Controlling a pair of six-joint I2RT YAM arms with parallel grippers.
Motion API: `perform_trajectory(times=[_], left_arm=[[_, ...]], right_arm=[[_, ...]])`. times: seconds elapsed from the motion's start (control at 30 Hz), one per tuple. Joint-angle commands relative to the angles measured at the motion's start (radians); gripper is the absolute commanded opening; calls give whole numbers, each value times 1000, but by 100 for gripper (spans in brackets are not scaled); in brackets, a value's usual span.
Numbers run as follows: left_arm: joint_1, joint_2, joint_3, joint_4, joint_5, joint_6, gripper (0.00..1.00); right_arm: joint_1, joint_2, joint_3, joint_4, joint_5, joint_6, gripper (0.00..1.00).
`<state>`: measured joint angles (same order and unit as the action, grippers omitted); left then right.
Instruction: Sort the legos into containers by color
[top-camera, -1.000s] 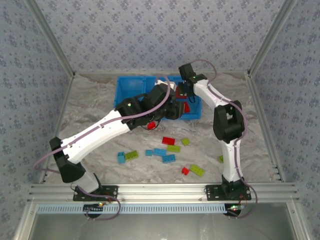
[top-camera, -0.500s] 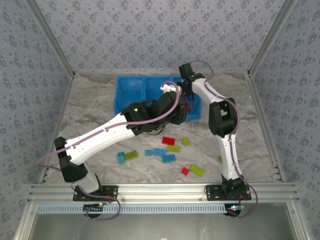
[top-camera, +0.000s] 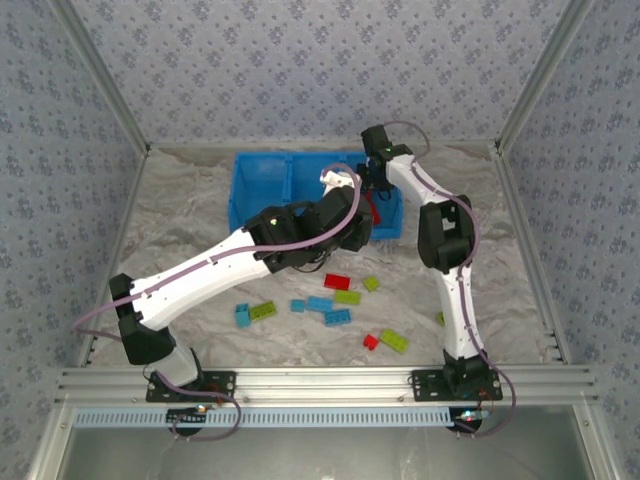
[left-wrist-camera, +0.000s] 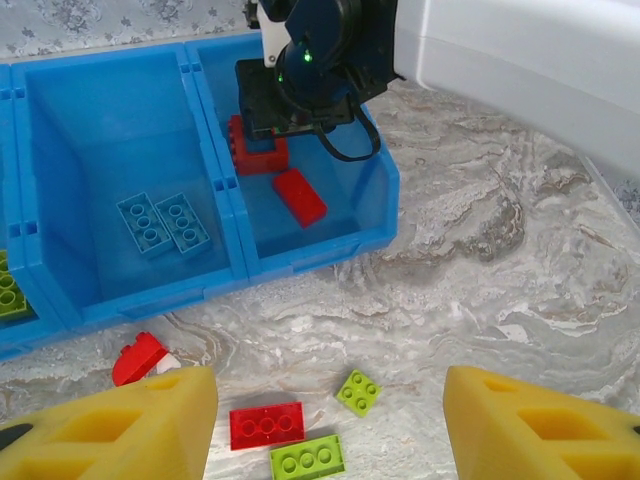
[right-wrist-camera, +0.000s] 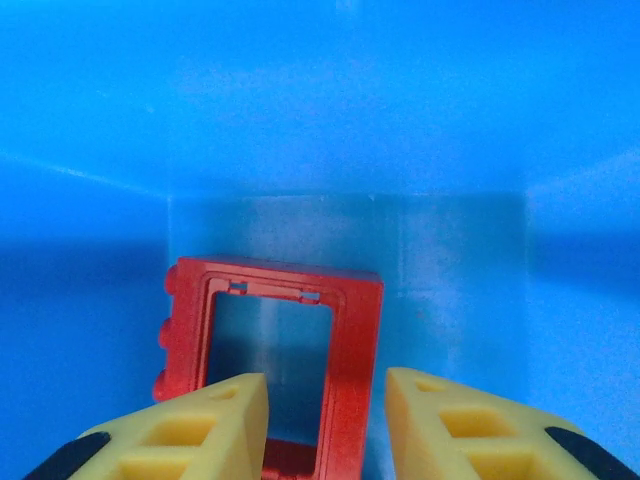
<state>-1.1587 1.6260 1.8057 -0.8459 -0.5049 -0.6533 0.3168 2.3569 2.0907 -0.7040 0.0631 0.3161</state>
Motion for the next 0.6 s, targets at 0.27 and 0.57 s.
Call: perform_trajectory(times=[0.27,0.57], left_arm=[[-11,-111,-189,-140,-48,-171,61],[83,-228,-567,-314,130,-178,73]], right_arm=[[54,-580,-295,111,83,-17,47],[334,-1270,-1005,345,-47,-30,61]])
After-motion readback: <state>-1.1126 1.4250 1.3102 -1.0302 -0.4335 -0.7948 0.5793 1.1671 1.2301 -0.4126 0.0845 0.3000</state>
